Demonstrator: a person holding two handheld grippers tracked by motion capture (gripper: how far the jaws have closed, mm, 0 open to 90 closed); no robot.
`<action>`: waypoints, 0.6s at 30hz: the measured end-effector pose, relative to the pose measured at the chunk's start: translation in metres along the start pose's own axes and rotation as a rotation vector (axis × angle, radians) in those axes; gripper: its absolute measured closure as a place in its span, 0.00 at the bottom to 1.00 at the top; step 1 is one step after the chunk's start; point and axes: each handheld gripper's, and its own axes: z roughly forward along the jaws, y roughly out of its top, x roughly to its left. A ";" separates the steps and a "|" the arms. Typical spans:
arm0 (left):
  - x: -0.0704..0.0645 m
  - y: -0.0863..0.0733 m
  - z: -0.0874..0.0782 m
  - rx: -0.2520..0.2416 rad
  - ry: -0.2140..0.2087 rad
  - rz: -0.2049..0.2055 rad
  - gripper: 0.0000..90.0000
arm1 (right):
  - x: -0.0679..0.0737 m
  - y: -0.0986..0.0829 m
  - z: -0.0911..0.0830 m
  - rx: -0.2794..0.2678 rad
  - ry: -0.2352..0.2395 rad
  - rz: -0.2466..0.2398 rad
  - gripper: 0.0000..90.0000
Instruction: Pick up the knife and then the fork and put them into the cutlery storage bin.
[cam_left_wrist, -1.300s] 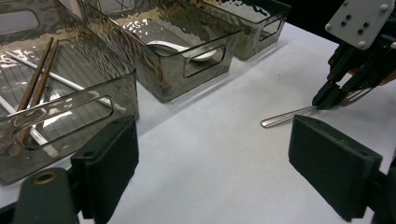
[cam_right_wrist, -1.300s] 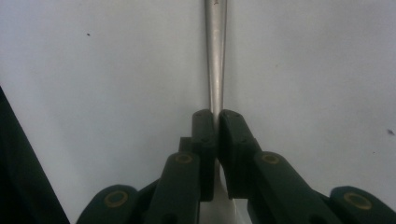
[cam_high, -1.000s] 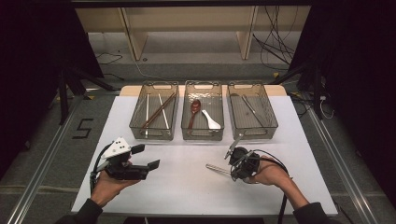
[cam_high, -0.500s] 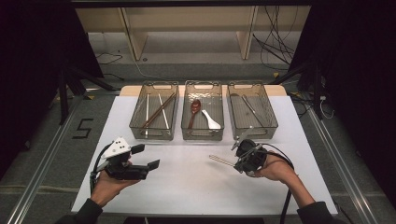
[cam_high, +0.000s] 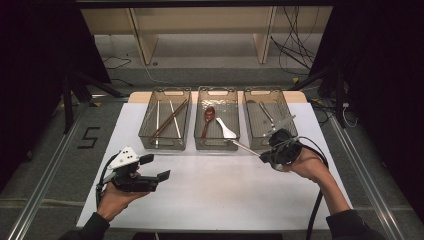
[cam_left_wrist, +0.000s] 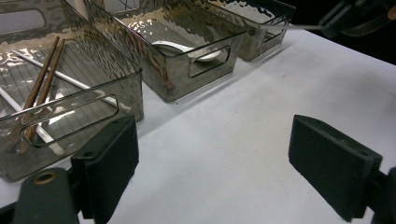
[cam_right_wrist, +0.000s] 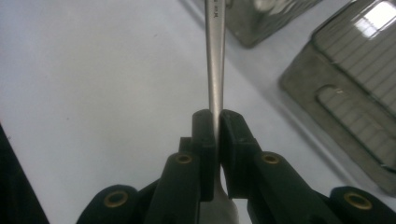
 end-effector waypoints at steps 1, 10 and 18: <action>0.000 0.000 0.000 0.000 0.001 0.000 0.18 | -0.003 0.001 -0.003 -0.010 -0.004 0.007 0.95; 0.000 0.000 -0.001 -0.009 0.004 -0.004 0.17 | -0.039 0.016 -0.023 -0.099 -0.068 0.099 0.95; 0.000 0.000 -0.001 -0.011 0.004 -0.003 0.17 | -0.068 0.034 -0.024 -0.115 -0.125 0.172 0.95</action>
